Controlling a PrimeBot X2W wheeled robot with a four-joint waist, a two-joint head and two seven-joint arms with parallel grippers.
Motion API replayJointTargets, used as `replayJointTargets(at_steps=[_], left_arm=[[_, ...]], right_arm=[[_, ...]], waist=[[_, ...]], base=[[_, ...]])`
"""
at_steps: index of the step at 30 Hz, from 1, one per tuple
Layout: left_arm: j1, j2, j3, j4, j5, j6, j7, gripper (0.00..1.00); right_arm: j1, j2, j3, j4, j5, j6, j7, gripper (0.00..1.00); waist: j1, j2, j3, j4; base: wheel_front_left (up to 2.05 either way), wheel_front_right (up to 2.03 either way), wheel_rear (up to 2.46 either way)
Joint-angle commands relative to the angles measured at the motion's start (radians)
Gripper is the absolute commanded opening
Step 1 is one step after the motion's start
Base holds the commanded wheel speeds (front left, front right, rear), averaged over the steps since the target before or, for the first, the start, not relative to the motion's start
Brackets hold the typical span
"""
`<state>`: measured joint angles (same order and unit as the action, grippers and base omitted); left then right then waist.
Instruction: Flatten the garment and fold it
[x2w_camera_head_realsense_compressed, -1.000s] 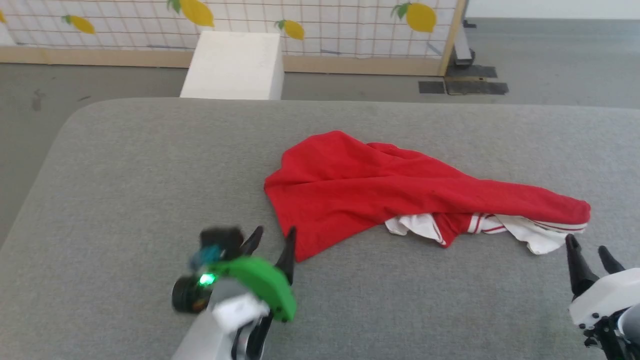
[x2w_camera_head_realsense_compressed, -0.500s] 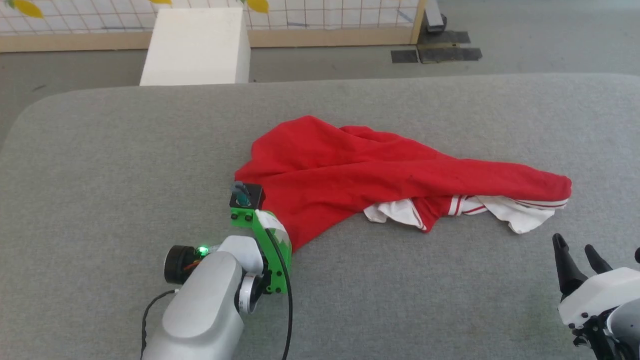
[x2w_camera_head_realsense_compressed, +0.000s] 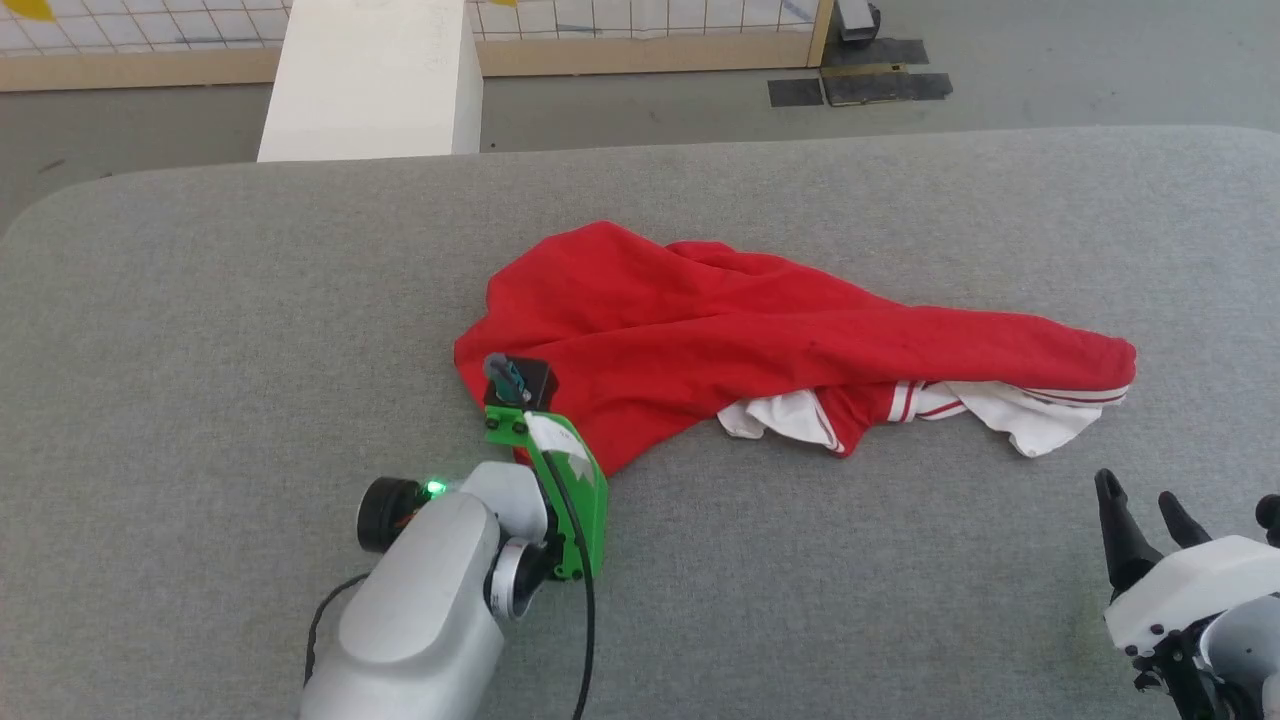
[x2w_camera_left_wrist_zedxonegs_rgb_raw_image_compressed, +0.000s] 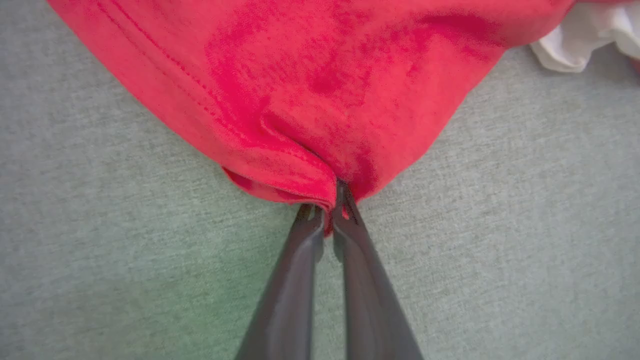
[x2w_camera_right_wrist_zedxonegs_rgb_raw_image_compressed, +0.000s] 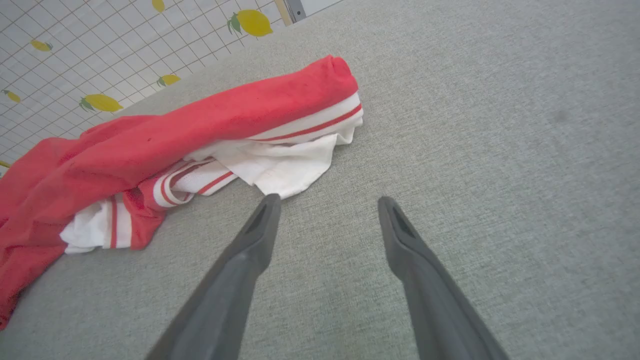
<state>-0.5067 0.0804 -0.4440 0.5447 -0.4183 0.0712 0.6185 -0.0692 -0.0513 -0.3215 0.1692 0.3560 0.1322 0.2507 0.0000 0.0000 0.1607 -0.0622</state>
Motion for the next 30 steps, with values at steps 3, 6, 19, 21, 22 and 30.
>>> replayJointTargets(at_steps=[3,6,19,21,22,30], left_arm=[[-0.053,0.009,0.004,-0.01,-0.002,-0.007,-0.013,0.0],[-0.131,0.026,0.014,-0.034,0.01,-0.009,-0.023,0.0],[-0.536,0.044,0.027,0.066,0.094,0.006,-0.098,0.0],[-0.573,0.031,0.026,0.093,0.095,0.005,-0.133,0.0],[-0.585,0.024,0.02,0.106,0.096,0.001,-0.147,0.0],[-0.601,-0.011,-0.036,0.281,0.089,-0.041,-0.192,0.39]], right_arm=[[-0.019,0.001,0.009,0.015,0.002,-0.002,-0.016,1.0],[-0.029,0.001,0.026,0.027,0.008,-0.002,-0.021,1.0],[-0.098,0.001,0.125,0.099,0.057,-0.002,-0.068,1.0],[-0.106,0.001,0.134,0.116,0.068,-0.002,-0.081,1.0],[-0.108,0.001,0.135,0.124,0.071,-0.002,-0.087,1.0],[-0.138,0.001,0.159,0.18,0.094,-0.002,-0.129,1.0]], waist=[[0.0,0.0,-0.001,-0.004],[0.0,0.0,0.004,-0.025],[0.0,0.0,0.145,-0.261],[0.0,0.0,0.174,-0.288],[0.0,0.0,0.184,-0.295],[0.0,0.0,0.234,-0.306]], base=[[0.0,0.0,0.0],[0.0,0.0,0.0],[0.0,0.0,0.0],[0.0,0.0,0.0],[0.0,0.0,0.0],[0.0,0.0,0.0]])
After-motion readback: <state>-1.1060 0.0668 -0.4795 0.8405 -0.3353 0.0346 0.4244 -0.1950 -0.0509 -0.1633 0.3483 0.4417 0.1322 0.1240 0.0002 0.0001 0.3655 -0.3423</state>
